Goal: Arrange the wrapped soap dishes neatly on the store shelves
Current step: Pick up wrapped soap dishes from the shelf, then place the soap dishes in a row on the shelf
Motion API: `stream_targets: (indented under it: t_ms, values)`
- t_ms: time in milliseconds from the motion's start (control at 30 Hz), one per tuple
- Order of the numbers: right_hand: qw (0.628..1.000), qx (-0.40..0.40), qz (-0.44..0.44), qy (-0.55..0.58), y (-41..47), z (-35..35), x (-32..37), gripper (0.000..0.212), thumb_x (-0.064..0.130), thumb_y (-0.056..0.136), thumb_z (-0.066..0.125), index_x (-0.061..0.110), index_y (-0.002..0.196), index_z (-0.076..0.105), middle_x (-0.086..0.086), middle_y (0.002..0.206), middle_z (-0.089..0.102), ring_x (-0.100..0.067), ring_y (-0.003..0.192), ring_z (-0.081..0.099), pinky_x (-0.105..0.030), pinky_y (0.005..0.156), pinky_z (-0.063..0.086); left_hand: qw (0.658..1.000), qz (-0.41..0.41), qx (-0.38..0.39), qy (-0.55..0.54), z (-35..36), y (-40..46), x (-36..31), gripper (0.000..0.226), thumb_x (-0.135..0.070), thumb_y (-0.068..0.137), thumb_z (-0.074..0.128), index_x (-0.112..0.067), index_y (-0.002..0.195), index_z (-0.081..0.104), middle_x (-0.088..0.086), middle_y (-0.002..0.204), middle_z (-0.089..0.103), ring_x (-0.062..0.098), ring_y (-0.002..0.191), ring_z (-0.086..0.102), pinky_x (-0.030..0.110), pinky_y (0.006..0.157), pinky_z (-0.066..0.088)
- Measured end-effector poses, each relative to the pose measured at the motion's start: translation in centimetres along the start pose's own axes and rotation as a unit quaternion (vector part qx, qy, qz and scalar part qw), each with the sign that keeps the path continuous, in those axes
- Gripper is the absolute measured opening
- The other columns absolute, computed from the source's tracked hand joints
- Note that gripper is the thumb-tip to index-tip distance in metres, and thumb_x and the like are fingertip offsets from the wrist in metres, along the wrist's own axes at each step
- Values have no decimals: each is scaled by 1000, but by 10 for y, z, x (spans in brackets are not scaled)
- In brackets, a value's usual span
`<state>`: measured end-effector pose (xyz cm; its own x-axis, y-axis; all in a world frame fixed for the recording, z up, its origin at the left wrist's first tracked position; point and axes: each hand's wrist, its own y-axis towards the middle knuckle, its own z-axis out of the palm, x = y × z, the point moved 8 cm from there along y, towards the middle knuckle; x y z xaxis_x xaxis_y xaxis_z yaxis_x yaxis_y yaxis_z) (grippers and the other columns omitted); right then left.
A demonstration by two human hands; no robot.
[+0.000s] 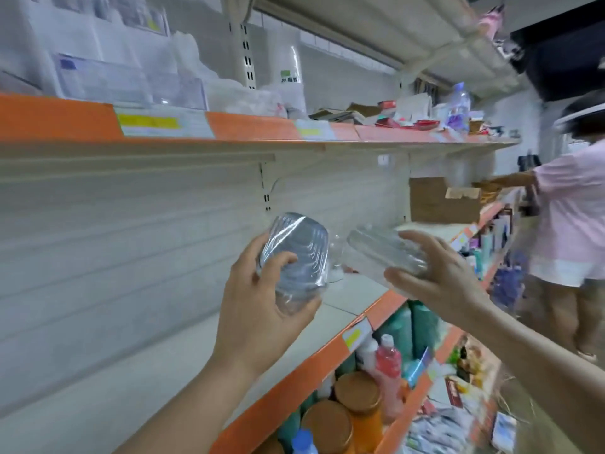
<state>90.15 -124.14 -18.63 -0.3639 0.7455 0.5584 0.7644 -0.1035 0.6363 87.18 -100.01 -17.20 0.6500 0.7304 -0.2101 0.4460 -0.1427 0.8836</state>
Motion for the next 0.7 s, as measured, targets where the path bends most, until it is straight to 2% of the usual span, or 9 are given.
stream_targets:
  t_ms: [100, 167, 300, 400, 467, 533, 600, 633, 700]
  values:
    - [996, 53, 43, -54, 42, 35, -68, 63, 39, 78, 70, 25, 134, 46, -4, 136, 45, -23, 121, 46, -27, 95, 35, 994, -104, 41, 4, 89, 9, 34, 60, -63, 63, 58, -25, 111, 57, 1, 136, 39, 22, 123, 46, 34, 97, 44]
    - [988, 87, 66, -108, 73, 61, -108, 64, 42, 80, 65, 25, 136, 42, -4, 138, 41, -27, 123, 42, -30, 99, 34, 978, -190, 87, 19, 153, 13, 59, 60, -55, 69, 67, -22, 117, 55, 2, 138, 37, 22, 124, 43, 32, 98, 41]
    - [956, 132, 109, -237, 122, 112, -180, 57, 51, 81, 54, 25, 131, 42, -3, 130, 39, -25, 123, 36, -33, 94, 36, 931, -327, 135, 87, 254, 13, 96, 58, -53, 75, 66, -26, 122, 44, -1, 140, 26, 24, 122, 37, 31, 98, 36]
    - [942, 141, 123, -279, 148, 144, -219, 56, 55, 86, 46, 22, 130, 41, -4, 127, 38, -24, 123, 33, -33, 92, 35, 902, -382, 172, 106, 308, 12, 112, 63, -58, 76, 62, -23, 122, 36, 3, 139, 19, 25, 126, 30, 32, 97, 36]
    - [941, 180, 125, -259, 165, 173, -241, 65, 62, 88, 38, 19, 136, 35, -6, 135, 35, -25, 128, 28, -36, 98, 34, 888, -405, 212, 46, 344, 13, 120, 74, -59, 79, 58, -19, 133, 28, 7, 146, 10, 25, 133, 25, 32, 106, 32]
    - [938, 256, 137, -186, 179, 200, -257, 73, 64, 89, 33, 19, 145, 22, -7, 149, 25, -29, 137, 18, -42, 109, 27, 857, -416, 302, -31, 378, 15, 122, 83, -57, 85, 52, -20, 147, 11, 5, 156, -8, 25, 143, 13, 35, 115, 18]
    - [935, 284, 148, -152, 193, 205, -269, 71, 60, 91, 32, 24, 149, 13, 0, 156, 13, -30, 143, 5, -48, 112, 20, 839, -393, 375, -25, 391, 26, 122, 78, -55, 91, 42, -24, 150, 2, -1, 156, -17, 20, 146, -4, 38, 117, 2]
    - [939, 266, 150, -157, 204, 198, -275, 68, 57, 93, 32, 25, 149, 12, 4, 157, 12, -28, 144, 4, -49, 111, 20, 847, -365, 387, 3, 389, 36, 123, 74, -54, 93, 39, -24, 150, 1, -1, 157, -14, 17, 145, -8, 38, 116, -3]
    - [951, 221, 123, -180, 226, 174, -266, 60, 48, 96, 35, 24, 148, 19, 2, 154, 21, -25, 142, 13, -48, 108, 26, 879, -296, 369, 55, 372, 64, 120, 69, -52, 95, 36, -23, 150, 7, -3, 157, 2, 13, 145, -1, 33, 116, 0]
